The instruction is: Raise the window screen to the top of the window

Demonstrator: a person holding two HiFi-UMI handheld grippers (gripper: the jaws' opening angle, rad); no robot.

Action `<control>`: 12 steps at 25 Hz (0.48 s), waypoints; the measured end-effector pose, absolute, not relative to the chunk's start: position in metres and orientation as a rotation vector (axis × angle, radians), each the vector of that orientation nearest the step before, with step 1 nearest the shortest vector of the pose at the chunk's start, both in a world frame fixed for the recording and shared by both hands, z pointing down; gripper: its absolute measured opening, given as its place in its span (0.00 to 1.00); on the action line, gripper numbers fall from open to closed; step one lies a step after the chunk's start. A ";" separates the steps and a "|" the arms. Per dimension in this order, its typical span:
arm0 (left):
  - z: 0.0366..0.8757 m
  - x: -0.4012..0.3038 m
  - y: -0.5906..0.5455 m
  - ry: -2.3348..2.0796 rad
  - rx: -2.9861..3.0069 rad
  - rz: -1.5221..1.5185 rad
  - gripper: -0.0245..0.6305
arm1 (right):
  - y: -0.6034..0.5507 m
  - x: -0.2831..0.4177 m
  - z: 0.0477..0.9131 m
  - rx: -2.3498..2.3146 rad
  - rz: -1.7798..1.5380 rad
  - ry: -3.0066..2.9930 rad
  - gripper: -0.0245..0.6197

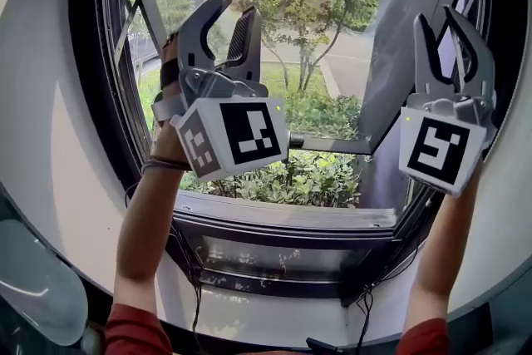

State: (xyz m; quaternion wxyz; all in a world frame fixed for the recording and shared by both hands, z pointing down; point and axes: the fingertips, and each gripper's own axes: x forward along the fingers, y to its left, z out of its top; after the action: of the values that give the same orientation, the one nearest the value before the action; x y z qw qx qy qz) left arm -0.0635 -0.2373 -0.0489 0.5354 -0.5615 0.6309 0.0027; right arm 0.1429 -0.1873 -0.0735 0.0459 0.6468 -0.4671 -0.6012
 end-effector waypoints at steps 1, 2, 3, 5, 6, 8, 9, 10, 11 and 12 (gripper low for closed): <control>-0.040 -0.063 -0.239 1.507 -1.365 0.010 0.21 | -0.186 0.144 -0.066 1.980 -1.826 -1.445 0.24; -0.031 -0.064 -0.241 1.512 -1.396 0.016 0.21 | -0.185 0.145 -0.059 1.984 -1.817 -1.467 0.24; -0.022 -0.066 -0.241 1.518 -1.428 0.025 0.21 | -0.184 0.145 -0.052 1.985 -1.807 -1.490 0.24; -0.003 -0.070 -0.242 1.532 -1.484 0.047 0.21 | -0.183 0.144 -0.035 1.983 -1.781 -1.529 0.24; 0.007 -0.072 -0.243 1.539 -1.505 0.059 0.21 | -0.183 0.144 -0.027 1.983 -1.767 -1.545 0.24; 0.024 -0.076 -0.244 1.556 -1.543 0.080 0.21 | -0.184 0.144 -0.012 1.984 -1.742 -1.582 0.25; 0.032 -0.078 -0.245 1.564 -1.564 0.089 0.21 | -0.184 0.144 -0.004 1.984 -1.729 -1.607 0.25; 0.040 -0.080 -0.244 1.571 -1.587 0.094 0.21 | -0.185 0.144 0.004 1.981 -1.714 -1.633 0.25; 0.048 -0.081 -0.244 1.578 -1.610 0.097 0.21 | -0.186 0.144 0.012 1.978 -1.696 -1.656 0.25; 0.057 -0.082 -0.243 1.585 -1.630 0.098 0.21 | -0.186 0.144 0.020 1.976 -1.678 -1.677 0.25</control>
State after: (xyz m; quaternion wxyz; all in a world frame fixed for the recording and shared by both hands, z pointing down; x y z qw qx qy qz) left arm -0.0822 -0.2426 0.0568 0.4195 -0.6503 0.6321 0.0390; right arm 0.1440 -0.1862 0.0198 0.0270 0.6398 -0.5430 -0.5432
